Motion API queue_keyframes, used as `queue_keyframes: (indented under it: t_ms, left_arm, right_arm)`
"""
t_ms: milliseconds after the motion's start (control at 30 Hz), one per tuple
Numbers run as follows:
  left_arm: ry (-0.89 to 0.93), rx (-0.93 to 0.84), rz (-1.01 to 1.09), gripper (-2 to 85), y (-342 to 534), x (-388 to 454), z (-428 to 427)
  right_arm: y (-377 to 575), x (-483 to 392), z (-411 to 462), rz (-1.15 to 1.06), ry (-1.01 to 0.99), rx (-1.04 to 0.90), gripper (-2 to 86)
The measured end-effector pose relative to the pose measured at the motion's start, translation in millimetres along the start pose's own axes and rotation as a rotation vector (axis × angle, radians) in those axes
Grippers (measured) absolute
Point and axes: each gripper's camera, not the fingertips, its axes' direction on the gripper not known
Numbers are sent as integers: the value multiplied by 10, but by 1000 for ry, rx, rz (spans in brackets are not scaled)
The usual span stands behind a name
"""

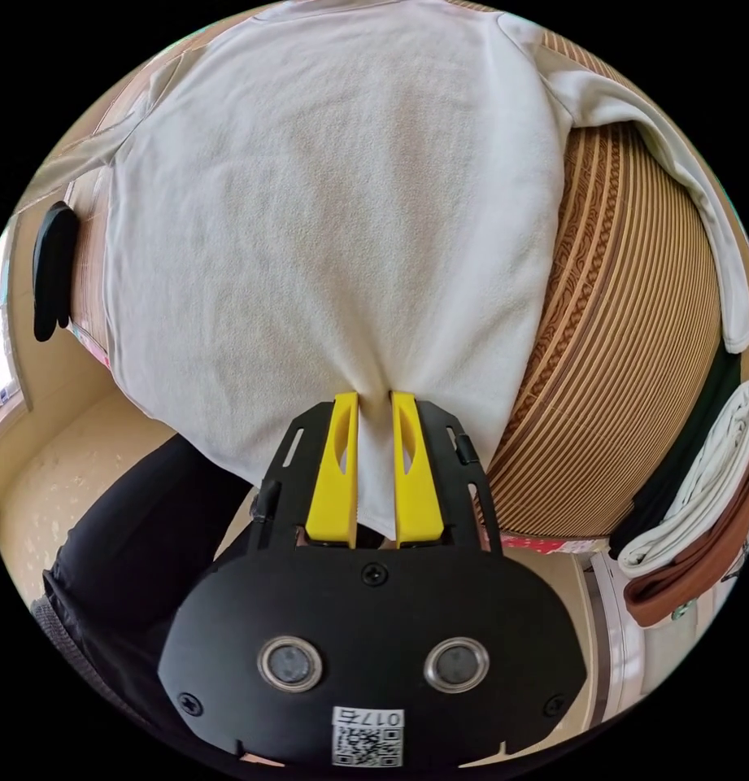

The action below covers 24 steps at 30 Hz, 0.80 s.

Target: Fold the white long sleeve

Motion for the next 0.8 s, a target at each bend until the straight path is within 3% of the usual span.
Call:
queue_keyframes:
  t_ms: [167,267,333,433,500,633,700,800]
  left_arm:
    - [405,131,120,-4,438,1657,-102]
    - [585,71,164,11,770,2619,470]
    - [693,-68,144,67,1098,3087,1063]
    - [901,-172,43,108,1531,3057,1351]
    - [866,-173,53,102,1791,2947,1319]
    - [566,-378,142,111,2345,2718,1439]
    - [528,-424,124,112,2577,2541,1462]
    - [480,-504,114,109,2932,2365,1454]
  right_arm:
    - [262,21,-33,2,22,47,74]
    - [423,69,-55,11,15,80,74]
    - [528,116,-69,14,0,102,74]
    - [712,202,-99,-8,-28,141,74]
    - [817,266,-125,-42,-52,157,75]
    - [985,538,-240,-101,-188,155,74]
    - [1059,781,-378,-72,-293,179,75]
    - [1321,1499,-863,73,-441,421,83]
